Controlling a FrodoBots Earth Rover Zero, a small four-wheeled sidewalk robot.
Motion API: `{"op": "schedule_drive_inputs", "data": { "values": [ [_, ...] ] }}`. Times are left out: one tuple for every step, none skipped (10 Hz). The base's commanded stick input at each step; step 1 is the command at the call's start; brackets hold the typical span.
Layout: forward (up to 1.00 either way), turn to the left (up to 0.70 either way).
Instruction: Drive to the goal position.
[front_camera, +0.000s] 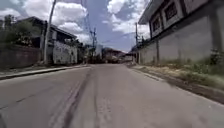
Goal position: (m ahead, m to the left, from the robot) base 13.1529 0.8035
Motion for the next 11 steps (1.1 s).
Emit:
{"op": "schedule_drive_inputs", "data": {
  "values": [
    [1.00, -0.17],
    [1.00, -0.31],
    [1.00, -0.15],
    [1.00, 0.00],
    [1.00, 0.00],
    [1.00, 0.00],
    [1.00, 0.00],
    [1.00, -0.33],
    [1.00, -0.34],
    [1.00, -0.10],
    [1.00, 0.00]
  ]
}}
